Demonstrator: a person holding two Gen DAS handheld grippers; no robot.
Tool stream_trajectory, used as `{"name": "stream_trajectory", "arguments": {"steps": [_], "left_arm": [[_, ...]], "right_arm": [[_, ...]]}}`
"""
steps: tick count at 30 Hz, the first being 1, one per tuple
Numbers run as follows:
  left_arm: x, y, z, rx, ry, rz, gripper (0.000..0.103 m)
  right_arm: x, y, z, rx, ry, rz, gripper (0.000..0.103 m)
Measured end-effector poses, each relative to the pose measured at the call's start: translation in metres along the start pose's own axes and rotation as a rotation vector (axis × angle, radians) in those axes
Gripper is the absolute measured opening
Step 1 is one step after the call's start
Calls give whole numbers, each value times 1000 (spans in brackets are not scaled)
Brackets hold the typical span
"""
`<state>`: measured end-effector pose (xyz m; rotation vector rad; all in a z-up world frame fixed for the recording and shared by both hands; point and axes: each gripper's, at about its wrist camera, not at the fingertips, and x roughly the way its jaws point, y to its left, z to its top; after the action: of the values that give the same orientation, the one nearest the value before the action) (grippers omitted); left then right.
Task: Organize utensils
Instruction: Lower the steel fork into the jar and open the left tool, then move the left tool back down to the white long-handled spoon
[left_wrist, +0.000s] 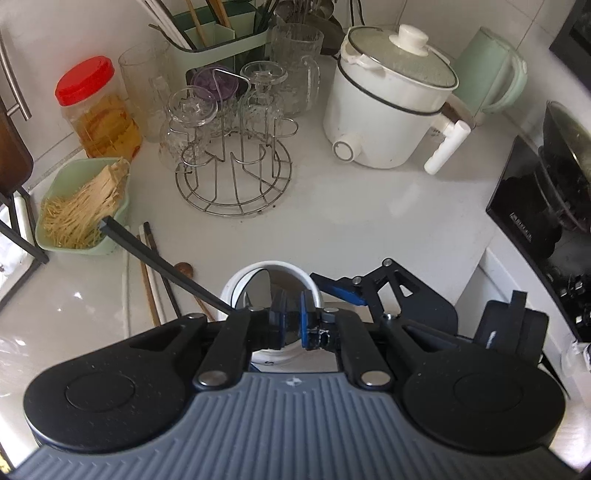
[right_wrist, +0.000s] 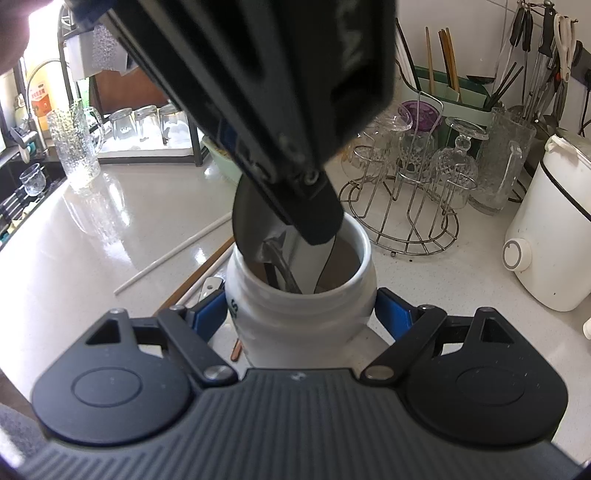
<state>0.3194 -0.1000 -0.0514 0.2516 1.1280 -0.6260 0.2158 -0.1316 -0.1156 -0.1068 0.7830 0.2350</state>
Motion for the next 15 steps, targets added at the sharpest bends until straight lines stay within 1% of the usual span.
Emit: {"name": "stream_trajectory", "arguments": {"steps": [2,4,8,12,15], "left_arm": [[-3,1,-1,-15,-7,-3,21],[-8,2,-2,-28,-25,-5,29],[-22,4,-4,-53,-64,-10,30],[-43,7,-7,-84,-119,-14,31],[-60,9,-11,-100,-165,-34,30]], "right_arm": [[0,0,0,-1,0,-1,89],[0,0,0,1,0,-2,89],[1,0,0,5,-3,-8,89],[2,1,-1,11,-6,-15,89],[3,2,0,13,-6,-19,89]]}}
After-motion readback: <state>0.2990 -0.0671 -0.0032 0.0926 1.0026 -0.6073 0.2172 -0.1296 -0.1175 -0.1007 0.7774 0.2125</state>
